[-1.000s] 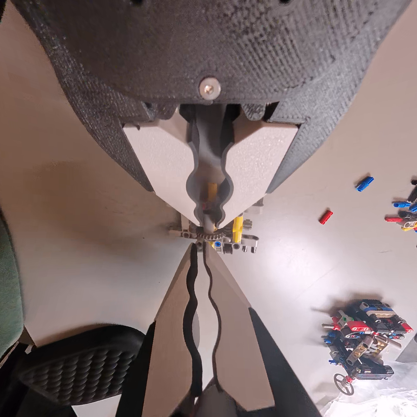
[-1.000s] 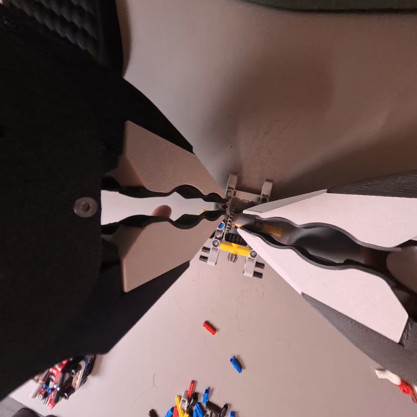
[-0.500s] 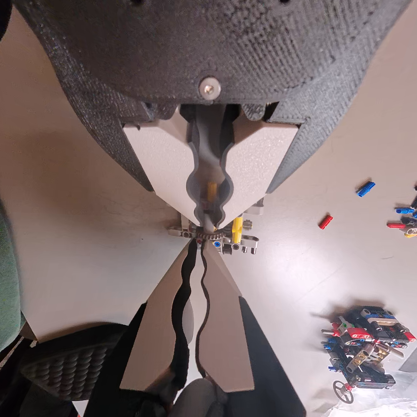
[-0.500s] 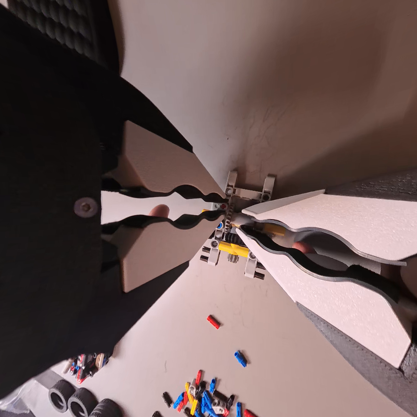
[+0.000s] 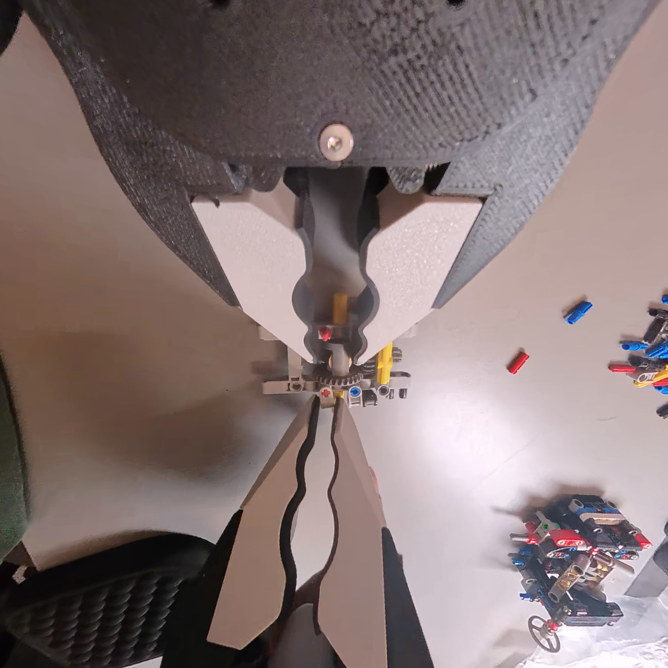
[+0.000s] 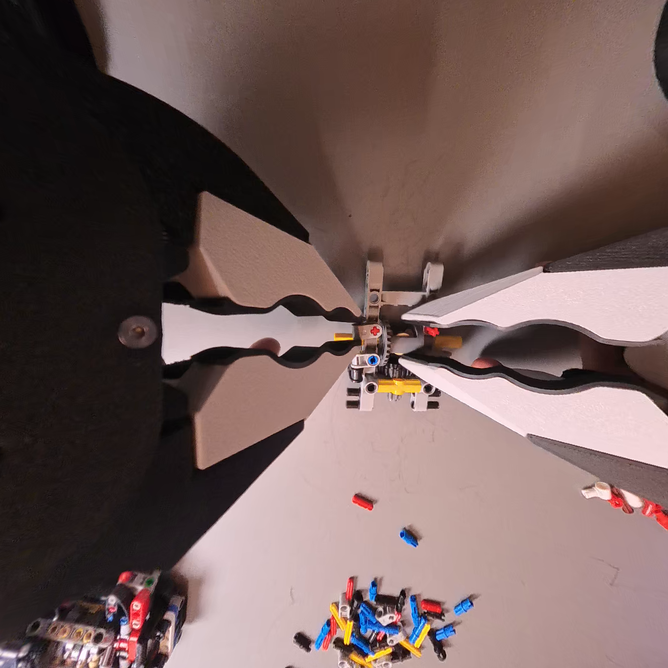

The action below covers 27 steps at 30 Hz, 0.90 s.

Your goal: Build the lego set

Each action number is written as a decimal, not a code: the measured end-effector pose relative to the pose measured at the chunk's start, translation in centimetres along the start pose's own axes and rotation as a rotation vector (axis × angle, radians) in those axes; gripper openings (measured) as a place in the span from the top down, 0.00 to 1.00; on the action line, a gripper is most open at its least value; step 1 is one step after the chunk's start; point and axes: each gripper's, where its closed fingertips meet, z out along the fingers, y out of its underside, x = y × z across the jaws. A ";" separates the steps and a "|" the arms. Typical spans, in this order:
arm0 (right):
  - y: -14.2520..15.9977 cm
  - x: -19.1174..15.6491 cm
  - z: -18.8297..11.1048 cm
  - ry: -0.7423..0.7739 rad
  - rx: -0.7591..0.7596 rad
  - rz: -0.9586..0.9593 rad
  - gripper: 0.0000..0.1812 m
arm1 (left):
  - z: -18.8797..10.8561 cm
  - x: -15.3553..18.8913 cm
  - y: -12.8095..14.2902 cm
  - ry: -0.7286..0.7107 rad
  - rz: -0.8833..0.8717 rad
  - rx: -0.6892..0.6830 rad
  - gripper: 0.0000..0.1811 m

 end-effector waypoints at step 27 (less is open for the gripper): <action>-0.7 -0.9 0.0 0.136 0.135 0.297 0.96 | -0.3 1.9 -0.1 0.082 -0.127 0.010 0.75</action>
